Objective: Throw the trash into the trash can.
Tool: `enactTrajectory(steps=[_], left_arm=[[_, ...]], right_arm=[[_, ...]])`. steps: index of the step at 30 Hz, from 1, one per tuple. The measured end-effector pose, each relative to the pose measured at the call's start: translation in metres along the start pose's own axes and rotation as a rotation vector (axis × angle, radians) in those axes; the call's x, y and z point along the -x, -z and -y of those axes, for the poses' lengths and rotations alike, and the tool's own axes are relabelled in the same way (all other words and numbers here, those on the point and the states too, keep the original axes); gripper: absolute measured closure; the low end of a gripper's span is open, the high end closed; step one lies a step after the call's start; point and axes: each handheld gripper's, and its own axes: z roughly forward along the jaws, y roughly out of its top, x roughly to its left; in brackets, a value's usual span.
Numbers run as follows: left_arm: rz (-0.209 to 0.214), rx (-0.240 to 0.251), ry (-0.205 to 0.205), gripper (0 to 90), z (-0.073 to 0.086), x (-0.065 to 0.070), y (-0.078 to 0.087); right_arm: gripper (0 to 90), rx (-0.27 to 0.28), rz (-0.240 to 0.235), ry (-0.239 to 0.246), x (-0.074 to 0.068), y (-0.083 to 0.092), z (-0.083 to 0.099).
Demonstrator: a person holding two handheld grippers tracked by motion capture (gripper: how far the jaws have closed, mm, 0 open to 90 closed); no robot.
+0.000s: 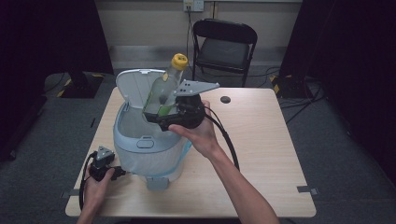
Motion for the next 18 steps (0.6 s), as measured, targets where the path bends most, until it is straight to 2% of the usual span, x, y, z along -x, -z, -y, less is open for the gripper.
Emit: enactTrajectory(steps=[5,13,18], left_arm=[[0.004,0.000,0.004,24.7,0.0001,0.0002,-0.0002],[0.006,0.000,0.003,24.6,0.0001,0.0001,-0.0002],[0.005,0.000,0.003,24.6,0.0001,0.0001,-0.0002]], right_arm=[[27.7,-0.031,-0.015,-0.001,0.0012,-0.0058,-0.0008],[26.1,-0.036,-0.028,-0.018,0.0031,-0.0097,-0.0024],[27.1,-0.056,-0.021,-0.002,0.0053,-0.0109,-0.0025]])
